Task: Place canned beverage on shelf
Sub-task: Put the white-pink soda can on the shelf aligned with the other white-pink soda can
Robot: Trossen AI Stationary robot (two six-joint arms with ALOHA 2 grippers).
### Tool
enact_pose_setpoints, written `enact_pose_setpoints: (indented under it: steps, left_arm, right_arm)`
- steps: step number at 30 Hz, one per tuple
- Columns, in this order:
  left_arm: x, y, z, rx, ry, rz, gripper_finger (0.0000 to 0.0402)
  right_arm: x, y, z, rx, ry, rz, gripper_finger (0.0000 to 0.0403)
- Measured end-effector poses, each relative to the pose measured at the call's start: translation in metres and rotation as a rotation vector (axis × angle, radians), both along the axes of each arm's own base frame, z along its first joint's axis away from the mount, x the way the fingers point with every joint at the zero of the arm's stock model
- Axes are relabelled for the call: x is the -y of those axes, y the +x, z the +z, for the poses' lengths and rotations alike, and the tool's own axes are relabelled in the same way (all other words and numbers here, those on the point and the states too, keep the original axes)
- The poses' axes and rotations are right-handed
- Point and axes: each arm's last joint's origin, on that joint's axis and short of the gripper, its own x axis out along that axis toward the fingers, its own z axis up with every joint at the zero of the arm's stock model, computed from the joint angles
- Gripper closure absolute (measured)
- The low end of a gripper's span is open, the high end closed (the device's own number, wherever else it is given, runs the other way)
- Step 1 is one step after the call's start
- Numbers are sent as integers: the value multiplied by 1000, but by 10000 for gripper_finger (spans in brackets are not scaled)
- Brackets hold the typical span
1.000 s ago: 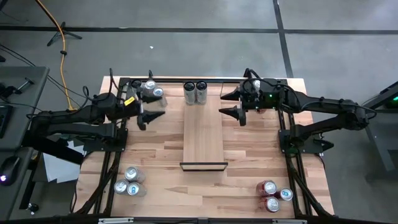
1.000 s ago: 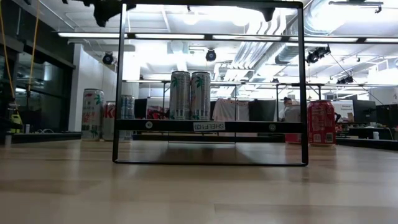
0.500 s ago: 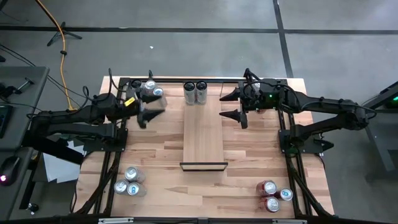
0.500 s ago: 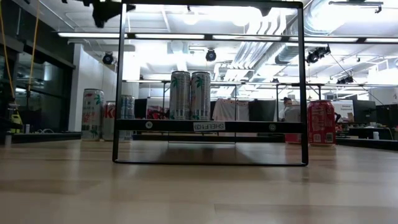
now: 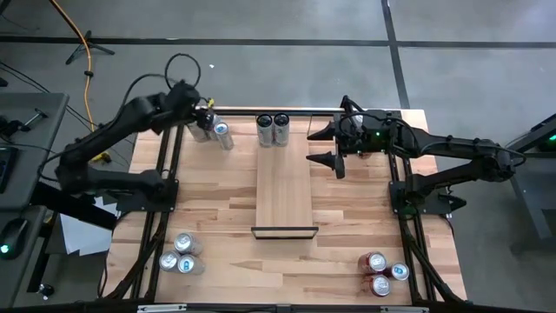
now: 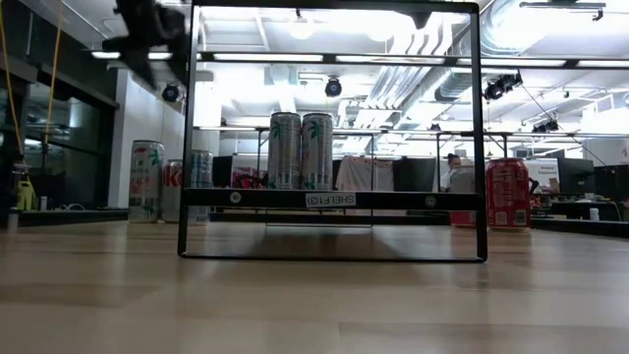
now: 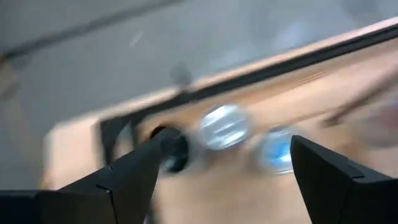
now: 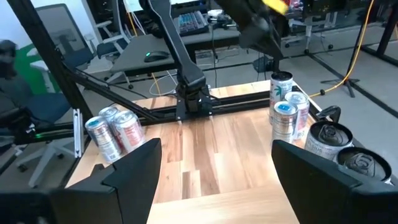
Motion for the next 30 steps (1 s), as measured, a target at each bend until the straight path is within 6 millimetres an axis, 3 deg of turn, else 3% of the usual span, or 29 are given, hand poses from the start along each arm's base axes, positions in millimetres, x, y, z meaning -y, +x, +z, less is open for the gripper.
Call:
enact_pose_setpoints:
  steps: [5, 10, 15, 22, 30]
  left_arm:
    - [-25, -13, -19, -76, -128, 244, 103]
    - [-37, -13, -24, -67, -102, 321, 103]
    - [-42, -9, -26, -15, -63, 376, 103]
    - [-39, -9, -65, 65, -97, 391, 103]
    - [-38, -11, -88, 82, -86, 439, 103]
  right_arm:
    - [0, -1, -3, -26, 10, -1, 111]
    - [0, -1, -3, -34, 9, -1, 111]
    - [0, -1, -4, -37, 9, -2, 111]
    - [0, -1, -5, -43, 10, -2, 111]
    - [0, -1, -5, -44, 29, -7, 111]
